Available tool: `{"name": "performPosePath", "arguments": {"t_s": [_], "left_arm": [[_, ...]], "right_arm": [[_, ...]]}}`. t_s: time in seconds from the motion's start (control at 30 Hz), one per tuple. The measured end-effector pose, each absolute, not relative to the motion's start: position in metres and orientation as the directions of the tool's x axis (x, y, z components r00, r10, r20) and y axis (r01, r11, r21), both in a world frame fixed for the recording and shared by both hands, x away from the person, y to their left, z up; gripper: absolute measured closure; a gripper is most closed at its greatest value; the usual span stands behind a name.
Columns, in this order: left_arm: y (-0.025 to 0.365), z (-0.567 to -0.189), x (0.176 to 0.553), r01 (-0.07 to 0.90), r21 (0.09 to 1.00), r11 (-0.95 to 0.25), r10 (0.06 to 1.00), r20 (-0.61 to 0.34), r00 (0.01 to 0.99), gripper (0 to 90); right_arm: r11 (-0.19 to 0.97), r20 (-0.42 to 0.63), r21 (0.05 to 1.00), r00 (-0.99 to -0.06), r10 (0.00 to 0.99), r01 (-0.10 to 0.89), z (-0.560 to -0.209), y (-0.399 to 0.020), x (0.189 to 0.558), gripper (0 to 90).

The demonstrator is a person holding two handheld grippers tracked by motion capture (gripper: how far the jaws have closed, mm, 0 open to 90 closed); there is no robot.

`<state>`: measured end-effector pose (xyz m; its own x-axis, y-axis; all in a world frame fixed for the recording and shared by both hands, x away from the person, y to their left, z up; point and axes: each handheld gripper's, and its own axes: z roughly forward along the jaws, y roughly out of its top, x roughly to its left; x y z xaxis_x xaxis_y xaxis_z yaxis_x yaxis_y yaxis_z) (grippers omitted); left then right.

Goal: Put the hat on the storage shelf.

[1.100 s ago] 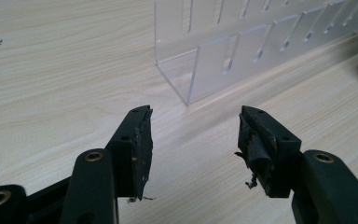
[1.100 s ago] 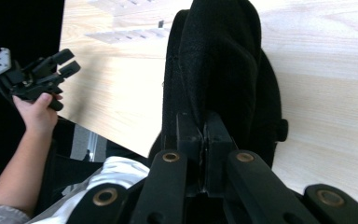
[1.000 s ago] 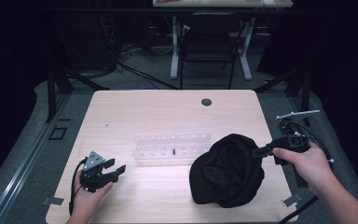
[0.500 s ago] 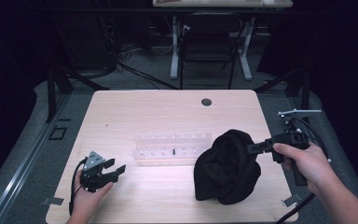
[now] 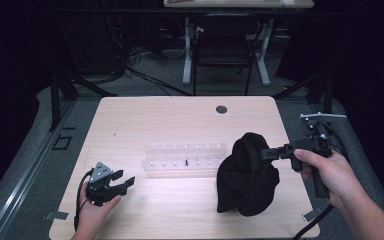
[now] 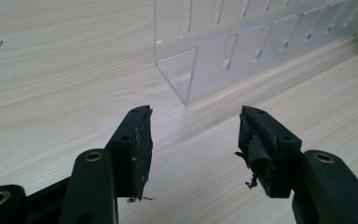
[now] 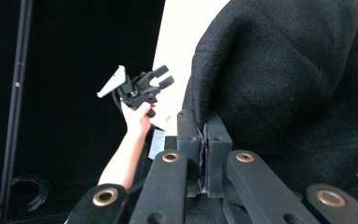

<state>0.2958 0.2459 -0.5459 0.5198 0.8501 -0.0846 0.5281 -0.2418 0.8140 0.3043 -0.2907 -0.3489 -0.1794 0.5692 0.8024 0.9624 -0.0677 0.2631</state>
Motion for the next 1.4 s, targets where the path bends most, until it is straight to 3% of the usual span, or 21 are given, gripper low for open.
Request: {"name": "performPosePath", "arguments": {"t_s": [0.53,1.4], "left_arm": [[0.246,-0.546,0.296,0.529,0.813,-0.243,0.849,-0.086,0.522,44.0],[0.245,-0.546,0.296,0.533,0.808,-0.251,0.844,-0.087,0.529,43.9]], "right_arm": [[-0.079,0.812,0.343,-0.253,0.525,0.936,-0.315,-0.283,0.311,88.2],[-0.103,0.771,0.434,-0.309,0.557,0.895,-0.294,-0.266,0.347,88.1]]}}
